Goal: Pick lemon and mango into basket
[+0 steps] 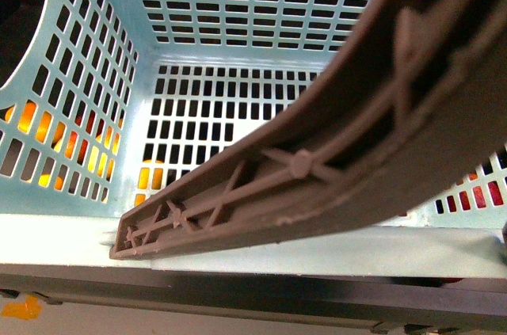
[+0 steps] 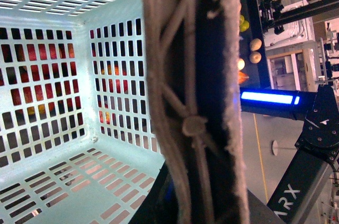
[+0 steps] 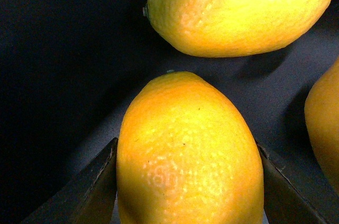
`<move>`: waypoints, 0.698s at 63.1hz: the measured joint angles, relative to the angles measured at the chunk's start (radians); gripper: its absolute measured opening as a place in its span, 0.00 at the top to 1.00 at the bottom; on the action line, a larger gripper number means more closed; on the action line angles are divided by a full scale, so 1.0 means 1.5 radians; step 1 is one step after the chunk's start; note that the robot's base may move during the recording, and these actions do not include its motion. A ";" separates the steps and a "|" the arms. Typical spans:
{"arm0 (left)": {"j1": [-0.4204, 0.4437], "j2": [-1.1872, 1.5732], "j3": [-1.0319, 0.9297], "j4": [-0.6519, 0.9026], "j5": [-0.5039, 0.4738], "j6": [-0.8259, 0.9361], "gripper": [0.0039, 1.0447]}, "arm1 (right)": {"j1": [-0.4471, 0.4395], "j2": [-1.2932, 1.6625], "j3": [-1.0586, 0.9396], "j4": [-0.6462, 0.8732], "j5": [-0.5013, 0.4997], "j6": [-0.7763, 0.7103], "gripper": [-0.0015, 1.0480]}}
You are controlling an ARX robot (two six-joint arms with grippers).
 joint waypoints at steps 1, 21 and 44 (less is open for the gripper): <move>0.000 0.000 0.000 0.000 0.000 0.000 0.95 | 0.000 -0.001 -0.002 0.001 -0.001 0.001 0.39; 0.000 0.000 0.000 0.000 0.000 0.000 0.95 | -0.027 -0.132 -0.134 0.054 -0.092 -0.012 0.40; 0.000 0.000 0.000 0.000 0.000 0.000 0.95 | -0.063 -0.455 -0.323 0.037 -0.304 -0.016 0.40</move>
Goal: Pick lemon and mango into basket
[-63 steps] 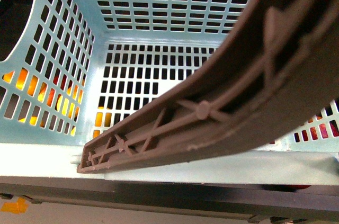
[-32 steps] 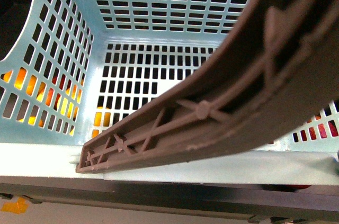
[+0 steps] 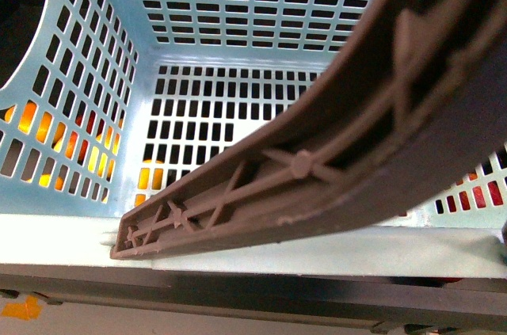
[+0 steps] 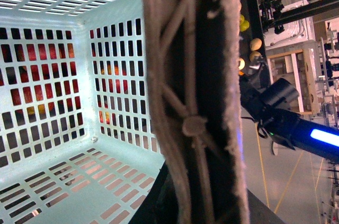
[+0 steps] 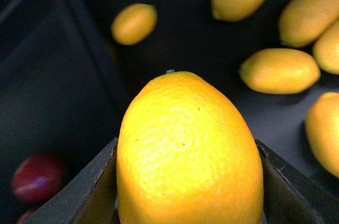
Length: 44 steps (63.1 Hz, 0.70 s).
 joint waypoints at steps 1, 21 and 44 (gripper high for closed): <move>0.000 0.000 0.000 0.000 0.000 0.000 0.95 | 0.000 -0.013 -0.007 -0.002 -0.008 0.000 0.40; 0.000 0.000 0.000 0.000 0.000 0.000 0.95 | 0.091 -0.358 -0.119 -0.038 -0.136 0.063 0.40; 0.000 0.000 0.000 0.000 0.000 0.000 0.95 | 0.365 -0.477 -0.162 -0.026 -0.063 0.131 0.40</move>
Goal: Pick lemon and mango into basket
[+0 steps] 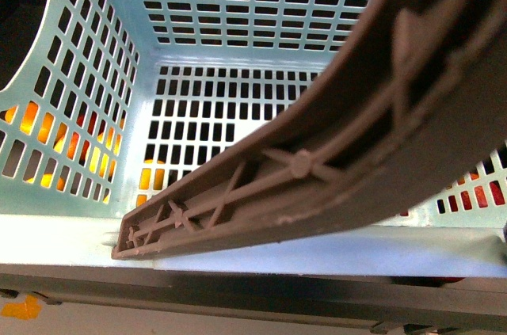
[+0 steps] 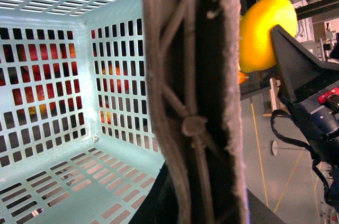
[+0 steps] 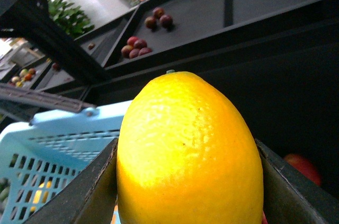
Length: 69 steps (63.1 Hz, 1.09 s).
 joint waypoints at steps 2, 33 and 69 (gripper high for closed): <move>0.000 0.000 0.000 0.000 0.000 0.000 0.95 | 0.013 0.001 -0.002 0.002 0.005 0.002 0.40; 0.000 0.000 0.000 0.000 -0.001 0.000 0.95 | 0.204 0.011 -0.037 0.021 0.123 0.009 0.40; 0.000 0.003 0.000 -0.003 -0.003 0.001 0.95 | 0.208 -0.043 -0.050 -0.014 0.211 -0.034 0.08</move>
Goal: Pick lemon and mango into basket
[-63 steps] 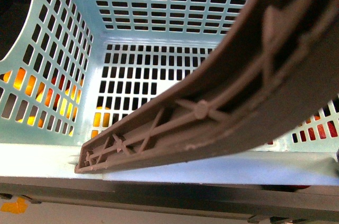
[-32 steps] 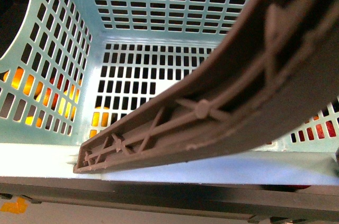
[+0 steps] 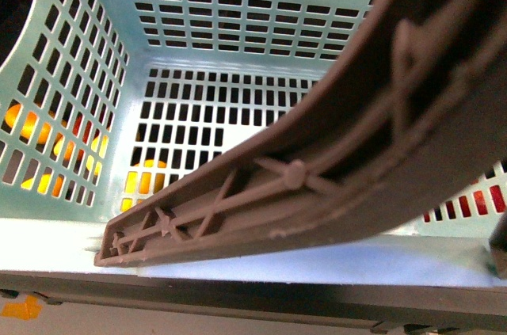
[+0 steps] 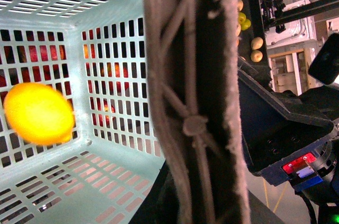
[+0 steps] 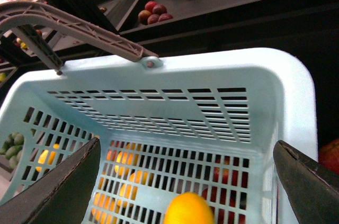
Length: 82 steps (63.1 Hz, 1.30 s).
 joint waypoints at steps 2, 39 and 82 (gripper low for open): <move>0.000 0.000 0.000 0.000 -0.003 0.001 0.95 | -0.011 -0.005 0.000 0.000 0.022 -0.009 0.08; -0.001 0.000 0.000 0.000 -0.002 0.001 0.95 | -0.056 -0.152 -0.209 0.185 0.194 -0.211 0.76; -0.001 0.000 0.000 0.000 0.000 0.001 0.95 | -0.055 -0.374 -0.337 0.096 0.196 -0.219 0.98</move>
